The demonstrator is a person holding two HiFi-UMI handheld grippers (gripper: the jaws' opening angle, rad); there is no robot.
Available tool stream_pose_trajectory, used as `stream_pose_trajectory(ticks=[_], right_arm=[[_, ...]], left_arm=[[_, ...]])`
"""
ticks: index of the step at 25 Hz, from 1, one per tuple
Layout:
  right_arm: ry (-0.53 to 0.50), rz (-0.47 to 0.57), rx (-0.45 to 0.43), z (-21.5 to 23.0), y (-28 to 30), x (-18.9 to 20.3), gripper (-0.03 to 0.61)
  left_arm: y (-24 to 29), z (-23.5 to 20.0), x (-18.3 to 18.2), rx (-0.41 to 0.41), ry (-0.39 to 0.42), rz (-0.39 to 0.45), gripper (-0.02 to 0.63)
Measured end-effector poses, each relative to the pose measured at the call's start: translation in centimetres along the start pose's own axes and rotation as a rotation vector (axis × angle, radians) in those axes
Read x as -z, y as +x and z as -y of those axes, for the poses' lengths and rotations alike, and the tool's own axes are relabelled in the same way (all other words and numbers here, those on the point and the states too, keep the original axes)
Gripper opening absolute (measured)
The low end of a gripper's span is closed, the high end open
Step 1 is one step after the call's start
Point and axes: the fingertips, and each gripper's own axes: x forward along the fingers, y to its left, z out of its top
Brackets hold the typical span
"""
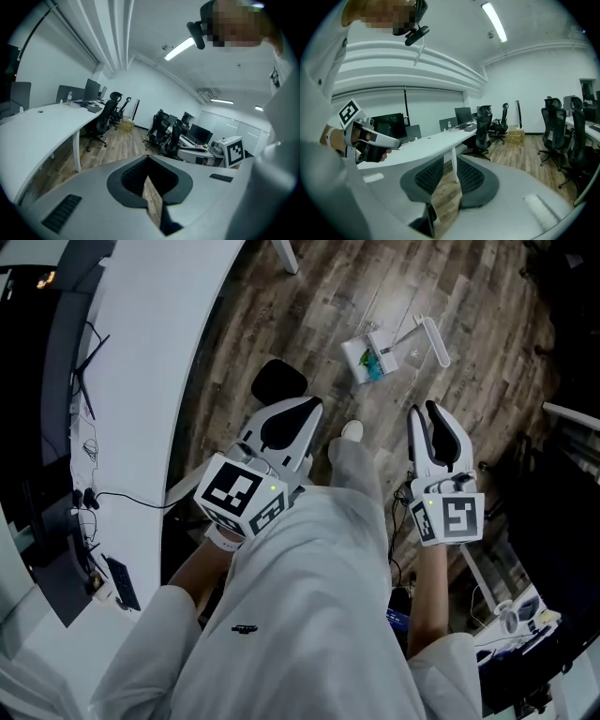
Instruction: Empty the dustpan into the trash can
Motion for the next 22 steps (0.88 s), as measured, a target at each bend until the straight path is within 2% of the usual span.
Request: stream_pose_trajectory(ticks=[6, 22], right_arm=[[-0.006, -0.057, -0.012, 4.7, 2.5, 1.4, 0.152], [-0.103, -0.187, -0.026, 13.0, 11.0, 7.0, 0.223]], left_arm=[[4.1, 0.2, 0.3, -0.029, -0.002, -0.012, 0.006], [12.1, -2.2, 2.8, -0.113, -0.085, -0.039, 0.006]])
